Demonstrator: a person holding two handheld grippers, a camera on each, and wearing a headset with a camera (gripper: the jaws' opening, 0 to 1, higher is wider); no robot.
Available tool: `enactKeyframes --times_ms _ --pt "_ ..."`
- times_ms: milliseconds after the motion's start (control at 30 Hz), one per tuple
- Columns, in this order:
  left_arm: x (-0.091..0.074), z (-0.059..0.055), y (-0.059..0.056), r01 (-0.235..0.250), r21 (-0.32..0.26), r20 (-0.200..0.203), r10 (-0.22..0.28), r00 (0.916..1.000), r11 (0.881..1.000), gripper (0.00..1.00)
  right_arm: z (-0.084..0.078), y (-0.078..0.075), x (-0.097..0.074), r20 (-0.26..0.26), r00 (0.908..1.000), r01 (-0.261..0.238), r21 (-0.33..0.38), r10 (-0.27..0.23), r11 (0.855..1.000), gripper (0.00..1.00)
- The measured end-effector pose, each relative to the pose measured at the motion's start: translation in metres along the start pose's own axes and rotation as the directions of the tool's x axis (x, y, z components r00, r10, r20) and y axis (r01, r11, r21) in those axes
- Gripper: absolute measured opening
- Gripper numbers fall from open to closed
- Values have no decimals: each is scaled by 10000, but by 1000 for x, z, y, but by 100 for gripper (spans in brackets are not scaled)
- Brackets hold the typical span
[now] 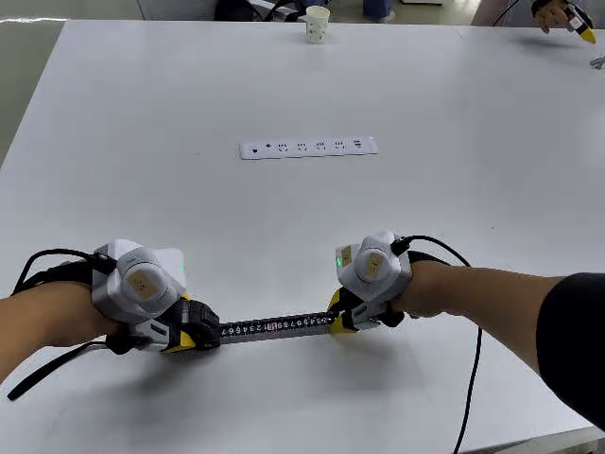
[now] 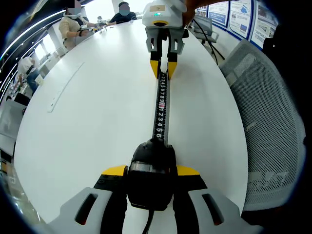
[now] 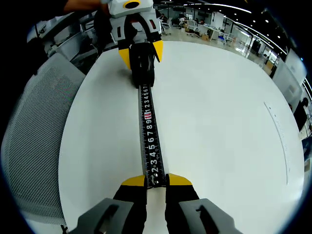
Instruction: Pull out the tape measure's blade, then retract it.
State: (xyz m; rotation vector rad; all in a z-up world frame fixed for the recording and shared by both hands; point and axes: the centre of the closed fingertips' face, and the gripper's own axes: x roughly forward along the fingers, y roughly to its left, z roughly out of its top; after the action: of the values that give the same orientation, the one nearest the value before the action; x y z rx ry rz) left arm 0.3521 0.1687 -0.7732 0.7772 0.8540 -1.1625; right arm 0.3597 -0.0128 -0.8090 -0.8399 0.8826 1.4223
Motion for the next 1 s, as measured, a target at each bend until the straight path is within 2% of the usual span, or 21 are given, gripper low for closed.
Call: enactKeyframes --times_ms 1000 --pt "-2 1 -1 -85 -45 3 85 10000 10000 30 -14 -1 -7 -128 9999 65 26 -64 10000 10"
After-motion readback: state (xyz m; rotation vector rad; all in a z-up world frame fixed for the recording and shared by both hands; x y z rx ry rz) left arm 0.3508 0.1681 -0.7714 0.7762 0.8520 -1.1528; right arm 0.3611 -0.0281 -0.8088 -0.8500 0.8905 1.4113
